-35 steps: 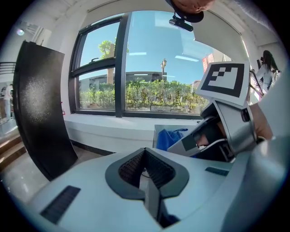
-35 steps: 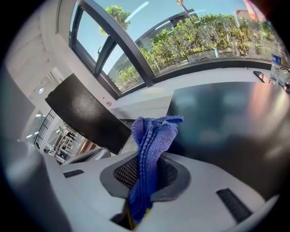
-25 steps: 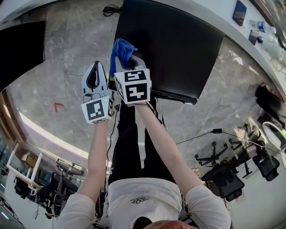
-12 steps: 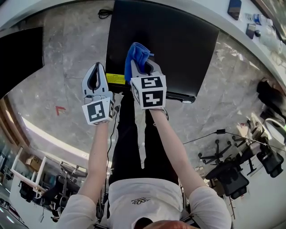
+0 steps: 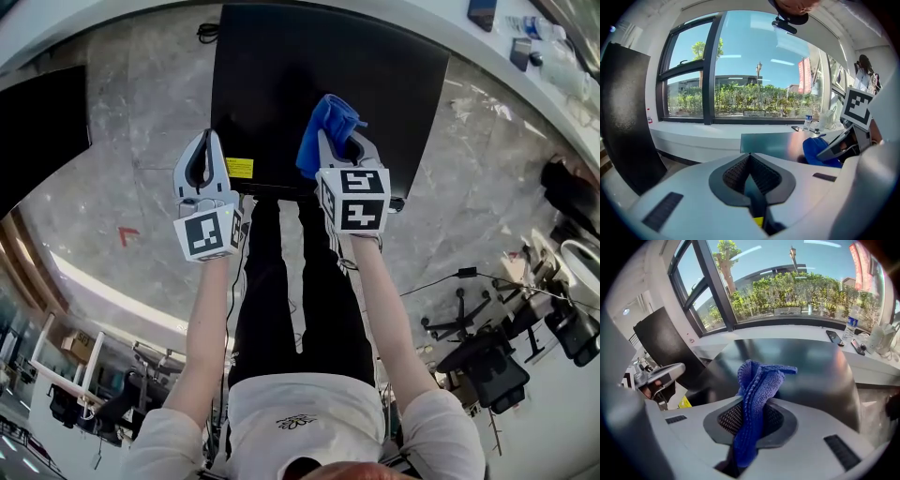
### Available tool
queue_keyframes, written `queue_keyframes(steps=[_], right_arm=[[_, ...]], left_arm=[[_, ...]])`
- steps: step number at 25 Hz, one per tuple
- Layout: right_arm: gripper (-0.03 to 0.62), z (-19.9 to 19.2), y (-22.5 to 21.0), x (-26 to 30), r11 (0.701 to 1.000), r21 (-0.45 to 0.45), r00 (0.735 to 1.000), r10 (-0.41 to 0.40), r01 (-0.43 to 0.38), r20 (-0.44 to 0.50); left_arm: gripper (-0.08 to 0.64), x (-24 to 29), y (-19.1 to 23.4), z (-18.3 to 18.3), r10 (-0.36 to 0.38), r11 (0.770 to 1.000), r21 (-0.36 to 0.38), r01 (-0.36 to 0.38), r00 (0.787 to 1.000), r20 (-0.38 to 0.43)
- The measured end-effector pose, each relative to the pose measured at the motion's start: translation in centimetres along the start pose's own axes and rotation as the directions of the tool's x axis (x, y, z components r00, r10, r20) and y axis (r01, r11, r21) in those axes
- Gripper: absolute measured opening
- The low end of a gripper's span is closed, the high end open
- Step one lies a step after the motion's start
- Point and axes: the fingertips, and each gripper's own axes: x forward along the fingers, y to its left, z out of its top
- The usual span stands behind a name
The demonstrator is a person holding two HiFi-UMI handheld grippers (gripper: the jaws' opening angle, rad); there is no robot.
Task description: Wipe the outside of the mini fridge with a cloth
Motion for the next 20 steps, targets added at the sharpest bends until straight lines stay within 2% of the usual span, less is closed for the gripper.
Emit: queue_keyframes(steps=[9, 20], right_arm=[[0.075, -2.1, -8.3, -3.6, 0.988, 0.041, 0.989, -0.146, 0.147, -0.009], [0.075, -4.0, -15.6, -6.8, 0.958, 0.053, 0.959, -0.281, 0.282, -0.024]], left_arm=[[0.005, 0.5, -1.6, 0.1, -0.021, 0.999, 0.025, 0.021, 1.000, -0.011], [0.005, 0.9, -4.3, 0.8, -0.059, 0.998, 0.032, 0.059, 0.998, -0.003]])
